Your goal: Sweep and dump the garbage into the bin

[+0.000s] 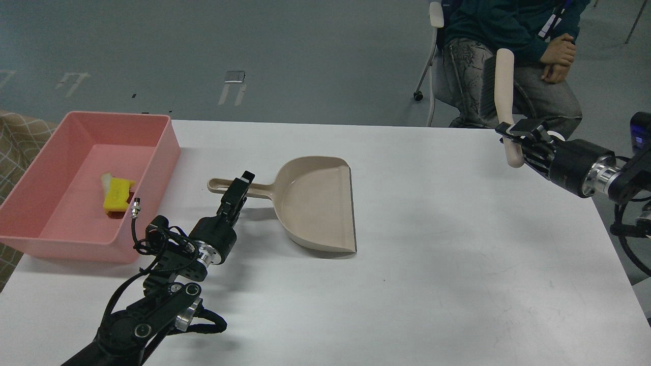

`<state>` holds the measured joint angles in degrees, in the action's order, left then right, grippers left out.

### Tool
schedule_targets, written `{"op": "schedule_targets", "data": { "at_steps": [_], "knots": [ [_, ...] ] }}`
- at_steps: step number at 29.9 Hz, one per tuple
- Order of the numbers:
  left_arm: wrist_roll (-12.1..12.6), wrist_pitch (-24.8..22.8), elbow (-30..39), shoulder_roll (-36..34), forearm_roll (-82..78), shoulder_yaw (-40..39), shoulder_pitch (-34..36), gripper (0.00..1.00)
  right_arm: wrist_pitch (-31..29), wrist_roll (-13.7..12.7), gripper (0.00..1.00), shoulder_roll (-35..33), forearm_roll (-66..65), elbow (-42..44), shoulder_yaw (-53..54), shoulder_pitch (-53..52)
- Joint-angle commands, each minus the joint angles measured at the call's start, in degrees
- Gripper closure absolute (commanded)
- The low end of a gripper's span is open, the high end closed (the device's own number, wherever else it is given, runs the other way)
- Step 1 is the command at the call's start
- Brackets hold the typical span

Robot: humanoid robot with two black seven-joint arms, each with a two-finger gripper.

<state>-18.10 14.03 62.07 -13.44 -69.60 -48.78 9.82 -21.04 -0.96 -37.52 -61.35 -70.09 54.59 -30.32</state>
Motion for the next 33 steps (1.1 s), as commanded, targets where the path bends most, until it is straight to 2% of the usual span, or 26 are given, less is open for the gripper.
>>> {"op": "schedule_targets", "data": {
  "at_steps": [1,8,10,14,19,25,33],
  "knots": [
    [0.00,-1.11,0.60,-0.18,-0.19,0.00,-1.65,0.02,-1.19,0.09,1.00,-0.36,0.00,-0.04,-0.01,-0.09],
    [0.00,-1.64,6.30,-3.87,-0.10,-0.08,-6.31,0.02,-6.20,0.70,1.00,-5.54,-0.53,-1.18,-3.87,-0.61],
    [0.00,-2.07,8.23,-4.66,-0.10,-0.17,-7.79,0.02,-6.64,1.84,1.00,-7.55,-0.88,-3.11,-6.14,-0.79],
    [0.00,-2.34,9.65,-4.93,-0.19,-0.70,-9.21,0.02,-6.64,2.37,1.00,-12.31,-1.23,-5.58,-9.76,-0.79],
    [0.17,-2.43,12.98,-6.42,0.25,-1.66,-9.21,0.02,-6.73,4.39,1.00,-13.02,-7.19,-6.63,-12.22,-0.79],
    [0.70,-5.15,19.57,-9.84,4.37,-3.77,-9.47,0.02,-6.96,5.36,0.99,-12.93,-8.70,-7.25,-13.27,0.00],
    [0.88,-5.59,24.32,-13.97,5.08,-4.21,-10.44,0.02,-6.96,5.53,0.99,-13.02,-12.56,-9.18,-16.62,-0.97]
  ]
}}
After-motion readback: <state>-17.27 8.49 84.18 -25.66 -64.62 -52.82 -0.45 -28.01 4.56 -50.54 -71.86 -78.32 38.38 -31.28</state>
